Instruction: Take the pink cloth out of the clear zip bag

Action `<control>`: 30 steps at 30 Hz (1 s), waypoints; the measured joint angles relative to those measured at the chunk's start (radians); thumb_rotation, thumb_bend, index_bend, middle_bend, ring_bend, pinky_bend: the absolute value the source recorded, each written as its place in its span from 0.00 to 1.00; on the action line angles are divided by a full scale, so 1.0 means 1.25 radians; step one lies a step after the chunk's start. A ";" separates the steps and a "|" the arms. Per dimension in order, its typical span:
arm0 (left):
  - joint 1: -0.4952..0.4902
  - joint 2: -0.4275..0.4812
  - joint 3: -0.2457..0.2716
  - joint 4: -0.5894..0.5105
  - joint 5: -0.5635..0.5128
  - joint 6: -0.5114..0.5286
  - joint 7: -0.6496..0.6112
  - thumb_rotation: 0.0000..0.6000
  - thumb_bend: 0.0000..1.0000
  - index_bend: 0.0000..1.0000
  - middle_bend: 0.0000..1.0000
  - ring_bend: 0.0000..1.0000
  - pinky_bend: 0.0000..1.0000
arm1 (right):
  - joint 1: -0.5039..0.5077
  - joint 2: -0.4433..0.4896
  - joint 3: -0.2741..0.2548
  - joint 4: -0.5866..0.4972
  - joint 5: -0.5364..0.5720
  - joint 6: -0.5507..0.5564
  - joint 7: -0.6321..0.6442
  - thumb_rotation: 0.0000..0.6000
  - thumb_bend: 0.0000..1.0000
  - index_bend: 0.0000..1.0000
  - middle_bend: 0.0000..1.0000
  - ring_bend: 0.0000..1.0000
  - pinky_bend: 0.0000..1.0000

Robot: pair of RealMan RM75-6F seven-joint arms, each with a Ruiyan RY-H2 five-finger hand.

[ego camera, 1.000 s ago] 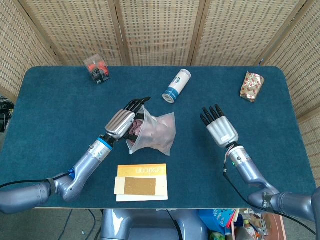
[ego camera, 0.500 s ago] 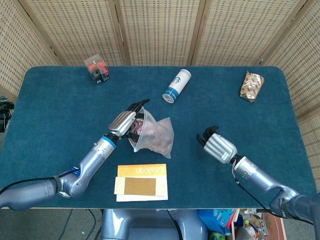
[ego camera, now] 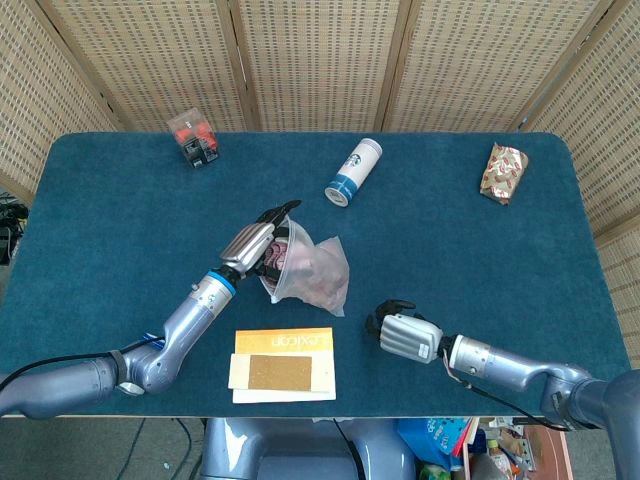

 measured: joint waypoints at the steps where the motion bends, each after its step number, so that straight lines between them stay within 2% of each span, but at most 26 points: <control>1: -0.001 0.002 0.000 -0.005 -0.005 -0.001 0.006 1.00 0.33 0.72 0.00 0.00 0.00 | 0.005 -0.006 0.008 -0.003 -0.002 -0.011 -0.003 1.00 0.00 0.27 0.60 0.54 0.76; 5: -0.004 0.007 0.000 -0.015 -0.024 -0.006 0.019 1.00 0.33 0.72 0.00 0.00 0.00 | 0.027 -0.031 0.044 -0.025 -0.006 -0.059 -0.016 1.00 0.00 0.27 0.60 0.54 0.76; 14: -0.009 0.004 -0.005 -0.011 -0.050 -0.013 0.022 1.00 0.33 0.72 0.00 0.00 0.00 | 0.043 -0.096 0.095 -0.047 0.013 -0.144 -0.035 1.00 0.00 0.27 0.60 0.54 0.76; 24: -0.009 0.015 -0.006 -0.036 -0.059 -0.023 0.017 1.00 0.33 0.72 0.00 0.00 0.00 | 0.043 -0.173 0.159 0.002 0.066 -0.213 -0.076 1.00 0.00 0.27 0.60 0.54 0.76; 30: -0.014 0.018 -0.006 -0.044 -0.071 -0.023 0.030 1.00 0.33 0.72 0.00 0.00 0.00 | 0.037 -0.200 0.174 0.033 0.088 -0.235 -0.088 1.00 0.00 0.27 0.60 0.54 0.76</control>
